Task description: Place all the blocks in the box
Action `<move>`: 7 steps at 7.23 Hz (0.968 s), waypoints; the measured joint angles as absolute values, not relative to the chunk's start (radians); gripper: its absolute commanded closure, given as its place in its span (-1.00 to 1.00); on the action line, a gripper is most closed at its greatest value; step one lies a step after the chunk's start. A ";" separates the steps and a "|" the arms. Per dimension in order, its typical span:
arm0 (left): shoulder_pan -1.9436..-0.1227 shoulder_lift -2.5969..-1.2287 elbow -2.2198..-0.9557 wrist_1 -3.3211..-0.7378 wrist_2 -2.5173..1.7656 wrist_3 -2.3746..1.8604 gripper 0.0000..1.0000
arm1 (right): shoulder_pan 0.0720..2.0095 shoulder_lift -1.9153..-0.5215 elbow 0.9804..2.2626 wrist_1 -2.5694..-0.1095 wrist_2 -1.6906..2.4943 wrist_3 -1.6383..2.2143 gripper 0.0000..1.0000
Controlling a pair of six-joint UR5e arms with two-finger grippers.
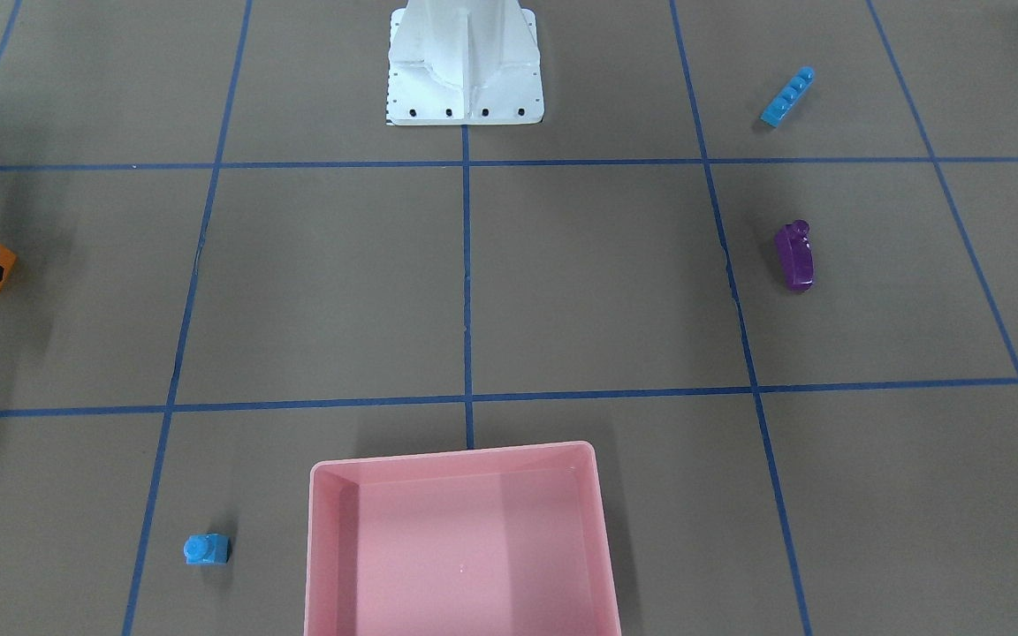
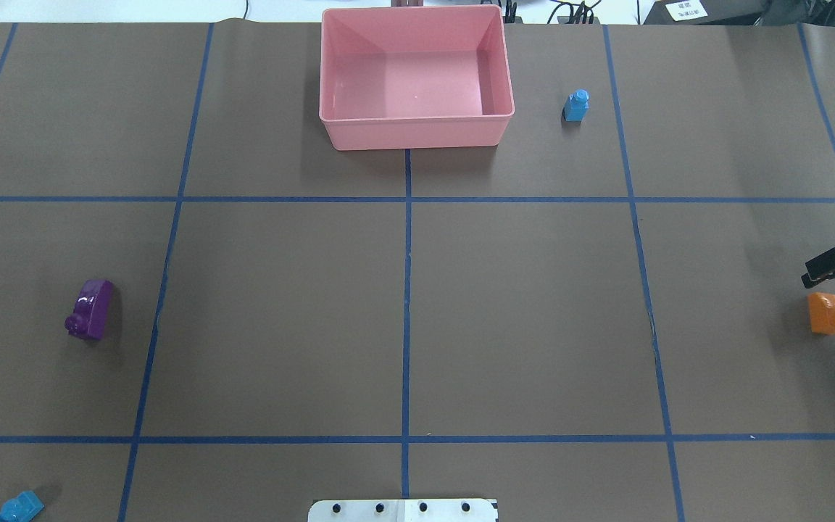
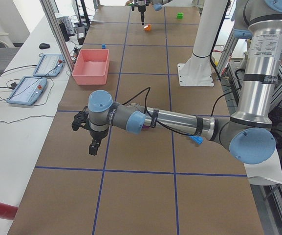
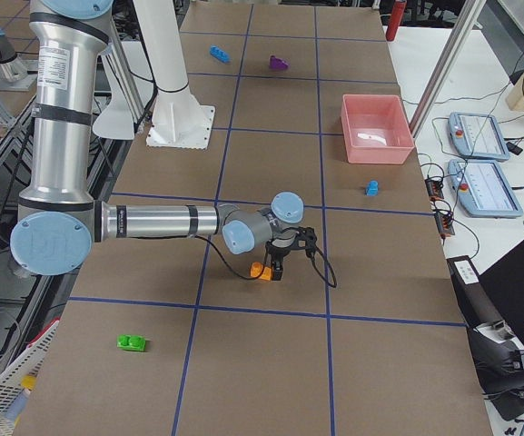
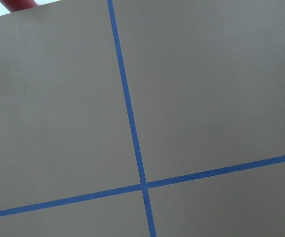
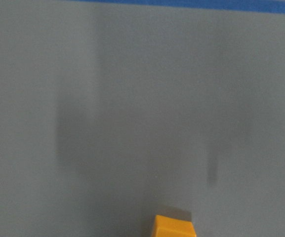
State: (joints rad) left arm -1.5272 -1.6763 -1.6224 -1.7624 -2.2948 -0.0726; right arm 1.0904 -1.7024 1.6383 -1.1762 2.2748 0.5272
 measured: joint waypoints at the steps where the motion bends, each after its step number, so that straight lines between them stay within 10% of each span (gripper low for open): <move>1: -1.527 -1.677 -1.622 -1.763 -2.302 -0.073 -1.00 | 1.075 -1.718 1.629 -1.167 2.273 0.533 -0.95; 2: -1.526 -1.677 -1.621 -1.764 -2.308 -0.074 -1.00 | 1.064 -1.733 1.627 -1.165 2.274 0.534 -0.78; 4: -1.526 -1.677 -1.621 -1.764 -2.317 -0.074 -1.00 | 1.037 -1.755 1.627 -1.169 2.275 0.542 0.99; 7: -1.526 -1.675 -1.622 -1.765 -2.359 -0.082 -1.00 | 1.001 -1.753 1.650 -1.166 2.259 0.618 1.00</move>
State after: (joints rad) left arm -1.5263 -1.6752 -1.6223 -1.7651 -2.3593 -0.0816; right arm 1.0007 -1.7527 1.6500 -1.1662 2.2589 0.6177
